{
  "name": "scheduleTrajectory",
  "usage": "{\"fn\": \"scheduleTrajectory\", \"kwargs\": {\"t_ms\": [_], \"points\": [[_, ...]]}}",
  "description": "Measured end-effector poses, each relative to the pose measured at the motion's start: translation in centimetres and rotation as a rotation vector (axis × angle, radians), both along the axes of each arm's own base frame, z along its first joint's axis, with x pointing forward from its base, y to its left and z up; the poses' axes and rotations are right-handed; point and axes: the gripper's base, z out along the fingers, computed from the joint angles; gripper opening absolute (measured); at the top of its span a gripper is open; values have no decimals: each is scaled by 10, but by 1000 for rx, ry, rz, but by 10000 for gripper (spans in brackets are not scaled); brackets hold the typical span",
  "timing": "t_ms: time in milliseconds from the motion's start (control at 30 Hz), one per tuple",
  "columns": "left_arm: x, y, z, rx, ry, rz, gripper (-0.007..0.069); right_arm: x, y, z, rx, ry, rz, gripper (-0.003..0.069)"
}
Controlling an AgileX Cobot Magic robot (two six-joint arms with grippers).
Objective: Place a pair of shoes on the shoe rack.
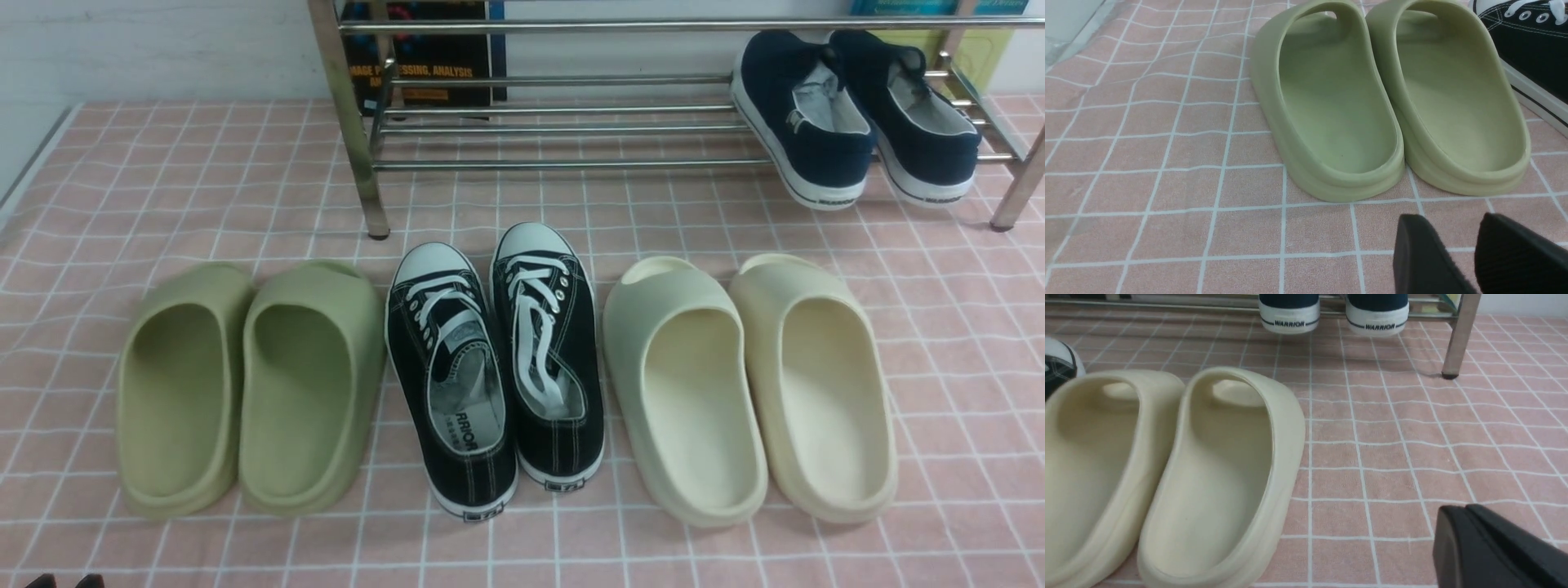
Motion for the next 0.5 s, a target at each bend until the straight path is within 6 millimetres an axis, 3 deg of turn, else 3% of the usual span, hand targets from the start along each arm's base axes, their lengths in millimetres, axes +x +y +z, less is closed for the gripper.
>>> {"fn": "scheduleTrajectory", "kwargs": {"t_ms": [267,500], "points": [[0,0,0,0,0,0,240,-17,2,-4,0,-13,12,13],[0,0,0,0,0,0,240,-21,3,-14,15,102,23,21]]}}
